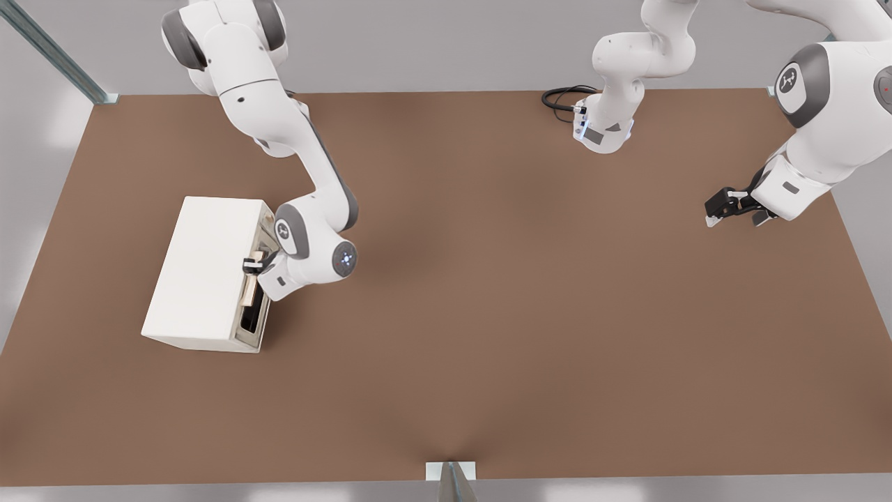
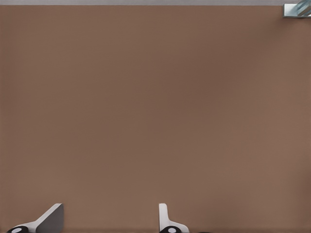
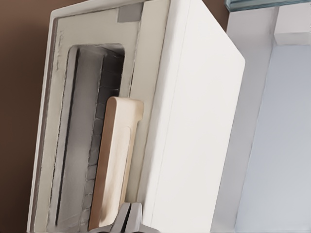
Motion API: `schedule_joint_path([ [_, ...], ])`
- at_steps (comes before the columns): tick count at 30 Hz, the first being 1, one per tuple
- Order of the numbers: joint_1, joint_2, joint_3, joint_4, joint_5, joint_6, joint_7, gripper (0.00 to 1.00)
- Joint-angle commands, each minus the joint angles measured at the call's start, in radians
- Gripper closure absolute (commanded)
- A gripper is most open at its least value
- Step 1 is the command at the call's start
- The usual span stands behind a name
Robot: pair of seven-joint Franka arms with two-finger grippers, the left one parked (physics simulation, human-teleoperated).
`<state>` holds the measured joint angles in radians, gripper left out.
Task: Keep left arm still and open the oven door with right arm
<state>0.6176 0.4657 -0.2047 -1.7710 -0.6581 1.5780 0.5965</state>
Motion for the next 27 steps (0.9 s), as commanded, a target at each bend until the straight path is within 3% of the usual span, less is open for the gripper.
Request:
schedule_joint_path([
  [1,-0.001,-0.001,-0.001,-0.007,-0.005,0.005,0.103,1.00],
  [15,0.028,0.008,0.002,-0.002,0.003,0.023,0.151,1.00],
  [17,0.036,0.008,0.054,0.002,0.015,0.022,0.273,1.00],
  [20,0.030,0.001,0.062,0.051,0.083,0.023,0.260,1.00],
  [21,0.004,-0.048,0.064,0.053,0.159,0.023,0.158,1.00],
  [23,-0.168,-0.208,0.085,0.087,0.399,0.056,-0.257,1.00],
  [24,-0.216,-0.217,0.085,0.174,0.520,0.053,-0.452,1.00],
  [27,-0.285,-0.209,0.079,0.358,0.594,-0.127,-0.503,1.00],
])
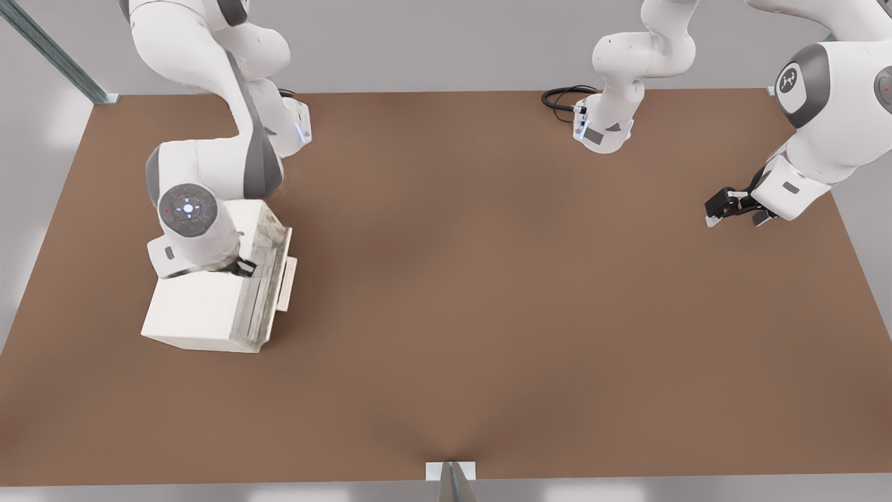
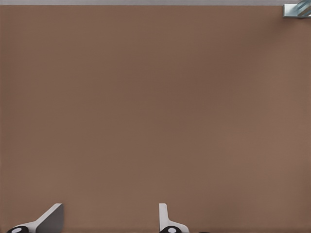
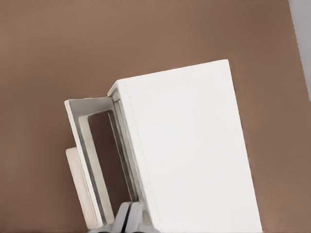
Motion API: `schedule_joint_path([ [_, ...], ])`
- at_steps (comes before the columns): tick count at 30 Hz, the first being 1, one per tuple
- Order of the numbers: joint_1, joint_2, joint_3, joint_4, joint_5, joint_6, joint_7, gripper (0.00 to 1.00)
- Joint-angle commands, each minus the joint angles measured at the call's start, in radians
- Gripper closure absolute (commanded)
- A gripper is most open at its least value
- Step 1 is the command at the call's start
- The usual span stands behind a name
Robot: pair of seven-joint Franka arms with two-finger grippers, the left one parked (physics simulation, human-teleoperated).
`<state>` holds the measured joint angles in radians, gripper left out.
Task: Keep left arm still and open the oven door with right arm
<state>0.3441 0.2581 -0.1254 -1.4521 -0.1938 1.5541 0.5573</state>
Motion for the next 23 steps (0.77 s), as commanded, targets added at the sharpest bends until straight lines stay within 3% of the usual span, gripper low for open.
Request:
schedule_joint_path([
  [1,-0.019,-0.002,0.000,0.081,0.140,-0.163,-0.462,0.72],
  [2,-0.083,0.018,0.000,0.099,0.192,-0.160,-0.461,0.02],
  [5,-0.206,0.043,0.001,0.234,0.261,-0.163,-0.516,0.00],
  [23,-0.208,0.035,0.001,0.236,0.248,-0.163,-0.567,0.00],
])
